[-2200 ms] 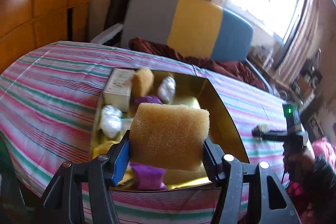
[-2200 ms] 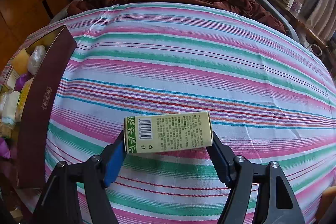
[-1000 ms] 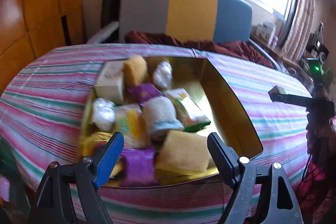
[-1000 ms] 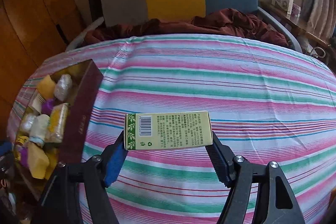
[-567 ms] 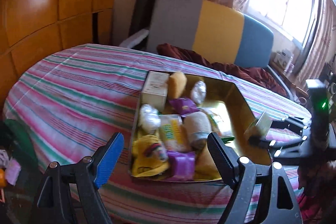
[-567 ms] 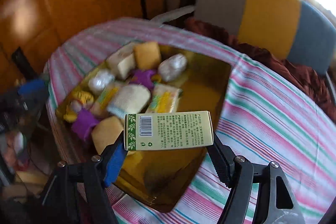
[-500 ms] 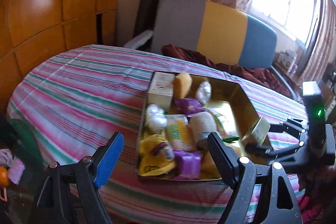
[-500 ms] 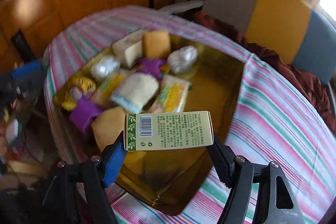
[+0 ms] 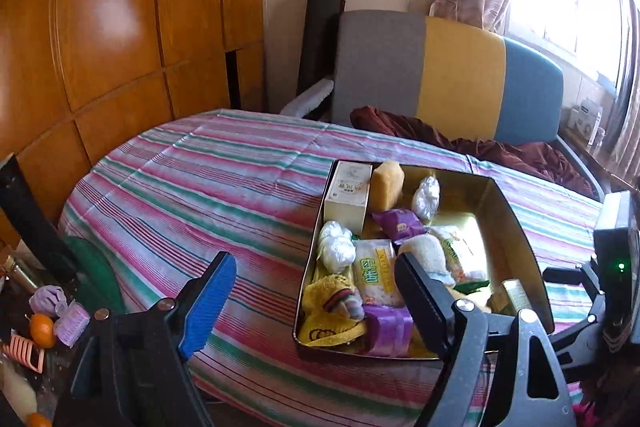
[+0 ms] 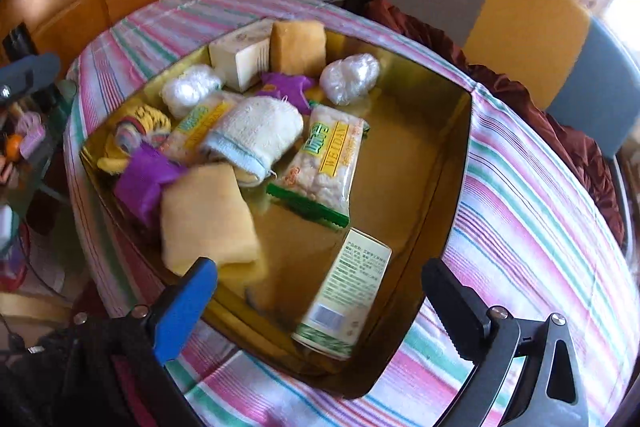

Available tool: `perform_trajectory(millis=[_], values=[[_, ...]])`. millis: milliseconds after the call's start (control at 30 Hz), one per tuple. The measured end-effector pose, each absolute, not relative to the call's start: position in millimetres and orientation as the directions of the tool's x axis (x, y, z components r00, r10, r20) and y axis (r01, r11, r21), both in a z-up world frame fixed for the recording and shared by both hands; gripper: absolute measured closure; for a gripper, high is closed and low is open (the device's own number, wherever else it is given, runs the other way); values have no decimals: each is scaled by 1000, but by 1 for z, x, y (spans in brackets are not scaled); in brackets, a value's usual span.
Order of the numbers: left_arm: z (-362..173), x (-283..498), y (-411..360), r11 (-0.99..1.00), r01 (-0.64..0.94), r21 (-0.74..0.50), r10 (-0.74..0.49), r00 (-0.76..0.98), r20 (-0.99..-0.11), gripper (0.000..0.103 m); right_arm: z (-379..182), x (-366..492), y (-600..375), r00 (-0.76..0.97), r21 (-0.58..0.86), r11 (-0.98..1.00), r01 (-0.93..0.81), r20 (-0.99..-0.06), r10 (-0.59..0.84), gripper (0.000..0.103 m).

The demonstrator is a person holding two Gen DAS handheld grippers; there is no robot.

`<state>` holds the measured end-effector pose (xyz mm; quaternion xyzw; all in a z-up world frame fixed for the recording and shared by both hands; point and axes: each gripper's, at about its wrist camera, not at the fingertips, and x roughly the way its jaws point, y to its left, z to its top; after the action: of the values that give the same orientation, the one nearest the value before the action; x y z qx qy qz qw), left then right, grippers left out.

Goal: Organize objects
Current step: 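Lower the green-and-white box into the gold tray and open the right tool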

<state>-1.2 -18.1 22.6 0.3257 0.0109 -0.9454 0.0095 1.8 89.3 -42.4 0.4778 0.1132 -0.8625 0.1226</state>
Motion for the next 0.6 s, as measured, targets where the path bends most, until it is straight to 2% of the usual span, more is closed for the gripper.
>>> perform_trajectory(millis=[167,400,600], values=[[30,3,-10,-999,52,8,-47,-795,-604,20,-29,17,95,-585,11,-974,228,-798,-146,0],[26,6,-2,-1000,28,-11,-15,-775,-632,20,-14,38,100,-661,96,-983,154,-730,-175,0],[25,12,7,-999,27,28,-38,-794,-606,20,-14,43,100,-661,119,-983,140,-728,-182,0]])
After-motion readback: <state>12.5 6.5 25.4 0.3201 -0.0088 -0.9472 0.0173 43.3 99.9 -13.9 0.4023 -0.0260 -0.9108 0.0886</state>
